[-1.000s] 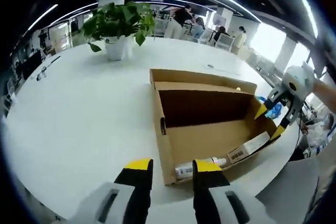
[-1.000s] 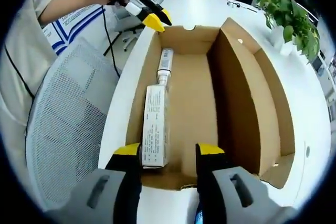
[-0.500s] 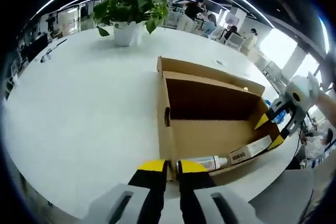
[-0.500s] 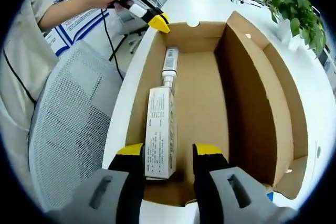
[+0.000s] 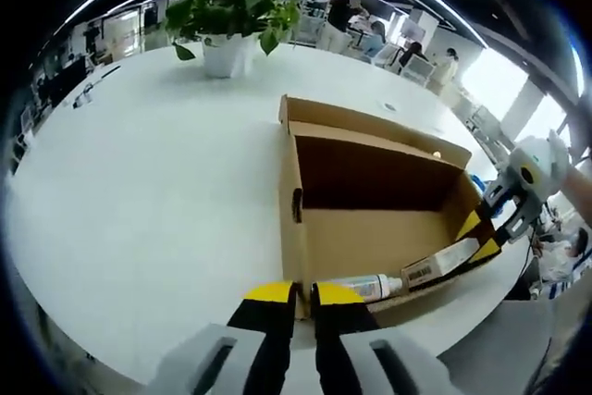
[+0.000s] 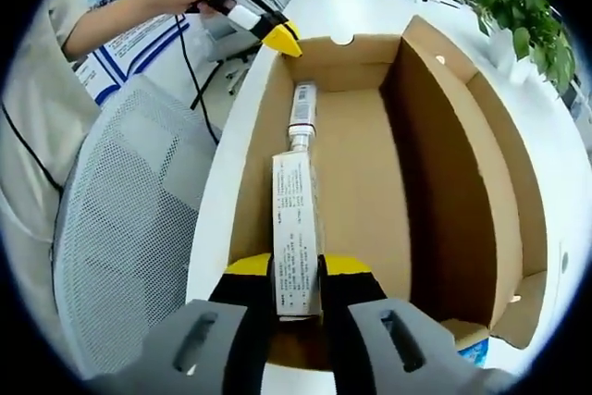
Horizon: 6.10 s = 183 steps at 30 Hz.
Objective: Operate the shoe box by opening the lid, removing the specified soft item, and placing it in the target area until the item is outside and the box remains undamaged.
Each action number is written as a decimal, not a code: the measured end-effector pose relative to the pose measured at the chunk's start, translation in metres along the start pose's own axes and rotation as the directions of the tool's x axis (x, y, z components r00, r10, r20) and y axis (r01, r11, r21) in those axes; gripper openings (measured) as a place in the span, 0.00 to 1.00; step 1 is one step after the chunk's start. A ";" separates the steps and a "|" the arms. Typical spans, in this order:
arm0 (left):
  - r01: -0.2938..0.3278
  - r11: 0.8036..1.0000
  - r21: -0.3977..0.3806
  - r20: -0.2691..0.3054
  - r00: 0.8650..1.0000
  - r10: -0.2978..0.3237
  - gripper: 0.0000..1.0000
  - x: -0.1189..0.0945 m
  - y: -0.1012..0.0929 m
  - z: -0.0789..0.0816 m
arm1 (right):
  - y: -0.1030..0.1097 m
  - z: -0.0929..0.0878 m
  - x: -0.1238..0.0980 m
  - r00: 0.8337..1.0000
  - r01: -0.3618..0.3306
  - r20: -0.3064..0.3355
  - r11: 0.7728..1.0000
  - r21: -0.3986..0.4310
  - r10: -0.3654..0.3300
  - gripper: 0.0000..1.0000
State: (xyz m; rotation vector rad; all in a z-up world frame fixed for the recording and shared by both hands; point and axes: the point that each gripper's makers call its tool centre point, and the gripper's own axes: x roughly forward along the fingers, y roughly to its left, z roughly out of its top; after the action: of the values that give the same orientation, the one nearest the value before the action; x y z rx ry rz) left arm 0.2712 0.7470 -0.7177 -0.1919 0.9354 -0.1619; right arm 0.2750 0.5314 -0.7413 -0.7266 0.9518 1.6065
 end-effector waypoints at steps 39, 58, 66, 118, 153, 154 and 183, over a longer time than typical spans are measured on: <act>-0.028 1.000 -0.002 -0.017 0.999 0.028 0.06 0.000 0.001 -0.001 | -0.001 0.025 -0.045 0.993 0.070 0.098 0.997 0.015 -0.071 0.15; -0.034 0.999 0.002 -0.021 0.999 0.034 0.06 -0.002 -0.003 0.000 | 0.001 0.041 -0.091 0.981 0.132 0.144 0.991 -0.022 -0.127 0.15; -0.038 0.999 0.017 -0.020 0.999 0.038 0.06 -0.003 -0.007 -0.001 | 0.000 0.041 -0.114 0.975 0.166 0.157 0.985 -0.035 -0.159 0.15; -0.058 0.998 0.022 -0.045 0.997 0.059 0.06 -0.003 -0.007 -0.003 | -0.038 -0.045 -0.234 0.932 0.345 0.113 0.938 0.015 -0.345 0.15; -0.063 0.998 0.027 -0.072 0.995 0.065 0.06 -0.002 -0.007 -0.002 | -0.097 -0.142 -0.254 0.912 0.411 -0.026 0.910 0.050 -0.410 0.15; -0.063 0.998 0.028 -0.073 0.995 0.065 0.06 -0.002 -0.007 -0.002 | -0.098 -0.145 -0.254 0.911 0.412 -0.031 0.910 0.050 -0.411 0.15; -0.065 0.998 0.024 -0.108 0.992 0.067 0.06 0.002 -0.003 -0.002 | -0.130 -0.229 -0.237 0.904 0.408 -0.170 0.910 0.077 -0.392 0.15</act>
State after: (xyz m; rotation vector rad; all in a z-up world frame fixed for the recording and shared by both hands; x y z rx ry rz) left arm 0.2703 0.7434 -0.7193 -0.1339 1.0464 -0.1218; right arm 0.4522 0.2309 -0.6818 -0.9108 0.9203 1.1410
